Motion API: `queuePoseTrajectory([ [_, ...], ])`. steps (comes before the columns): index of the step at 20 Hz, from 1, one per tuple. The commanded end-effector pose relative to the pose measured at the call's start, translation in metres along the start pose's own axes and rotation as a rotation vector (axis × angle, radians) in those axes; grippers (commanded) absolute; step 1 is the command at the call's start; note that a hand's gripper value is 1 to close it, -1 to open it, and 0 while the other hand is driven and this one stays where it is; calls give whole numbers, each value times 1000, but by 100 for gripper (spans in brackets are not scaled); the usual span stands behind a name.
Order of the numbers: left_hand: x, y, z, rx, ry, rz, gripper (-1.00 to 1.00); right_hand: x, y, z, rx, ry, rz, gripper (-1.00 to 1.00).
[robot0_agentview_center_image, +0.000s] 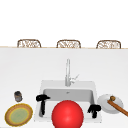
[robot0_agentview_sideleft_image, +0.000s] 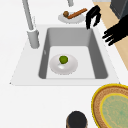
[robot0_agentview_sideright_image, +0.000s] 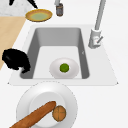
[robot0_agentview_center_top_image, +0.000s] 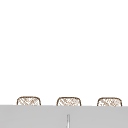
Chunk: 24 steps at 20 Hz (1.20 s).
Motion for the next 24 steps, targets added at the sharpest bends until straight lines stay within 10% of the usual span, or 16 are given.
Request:
queuePoseTrajectory([
  [1,22,-21,1,20,2,-5,-100,0,0,0,0,0,0,0],
  [13,83,-85,10,39,7,11,-100,0,0,0,0,0,0,0],
  [19,78,-80,6,4,-5,4,-100,0,0,0,0,0,0,0],
  [20,77,-79,6,4,-5,4,0,0,0,0,-2,0,1,-100],
  [24,77,-79,6,-3,-8,-14,0,7,-18,-8,-26,-1,25,-100],
])
